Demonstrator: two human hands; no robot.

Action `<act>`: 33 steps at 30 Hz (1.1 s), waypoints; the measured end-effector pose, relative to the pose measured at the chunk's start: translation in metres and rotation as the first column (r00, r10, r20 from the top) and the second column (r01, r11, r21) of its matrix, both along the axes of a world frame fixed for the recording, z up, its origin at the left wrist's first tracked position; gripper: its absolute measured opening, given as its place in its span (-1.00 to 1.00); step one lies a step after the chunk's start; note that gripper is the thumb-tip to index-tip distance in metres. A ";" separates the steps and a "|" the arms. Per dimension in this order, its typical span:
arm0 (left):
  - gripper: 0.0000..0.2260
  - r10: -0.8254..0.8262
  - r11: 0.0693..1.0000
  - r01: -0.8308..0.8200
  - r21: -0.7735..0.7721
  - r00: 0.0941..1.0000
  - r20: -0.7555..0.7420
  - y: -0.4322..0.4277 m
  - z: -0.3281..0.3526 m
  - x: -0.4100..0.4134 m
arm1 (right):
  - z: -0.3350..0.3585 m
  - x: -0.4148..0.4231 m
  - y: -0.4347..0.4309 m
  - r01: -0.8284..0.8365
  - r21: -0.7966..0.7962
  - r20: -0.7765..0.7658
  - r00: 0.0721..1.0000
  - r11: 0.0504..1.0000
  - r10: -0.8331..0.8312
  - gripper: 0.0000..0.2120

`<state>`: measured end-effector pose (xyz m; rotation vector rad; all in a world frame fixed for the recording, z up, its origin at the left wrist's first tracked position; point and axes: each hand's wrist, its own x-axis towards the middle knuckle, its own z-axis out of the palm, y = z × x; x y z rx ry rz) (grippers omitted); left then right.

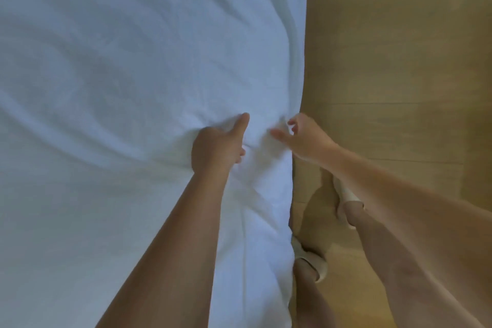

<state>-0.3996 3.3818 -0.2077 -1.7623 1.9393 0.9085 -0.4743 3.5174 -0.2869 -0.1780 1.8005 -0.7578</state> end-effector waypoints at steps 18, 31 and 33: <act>-0.62 -0.038 0.993 0.058 0.107 0.983 -0.180 0.004 0.023 -0.052 | 0.018 -0.109 0.000 0.080 -0.243 -0.285 0.947 0.967 -0.150 -0.65; -0.59 -0.172 0.982 0.163 -0.091 0.981 -0.091 -0.078 0.024 -0.140 | 0.035 -0.194 -0.100 0.027 -0.093 -0.167 0.985 0.995 -0.042 -0.70; -0.59 -0.116 0.992 0.109 -0.060 0.985 -0.129 -0.088 0.022 -0.151 | 0.044 -0.197 -0.124 -0.007 -0.128 -0.175 0.984 0.992 -0.015 -0.64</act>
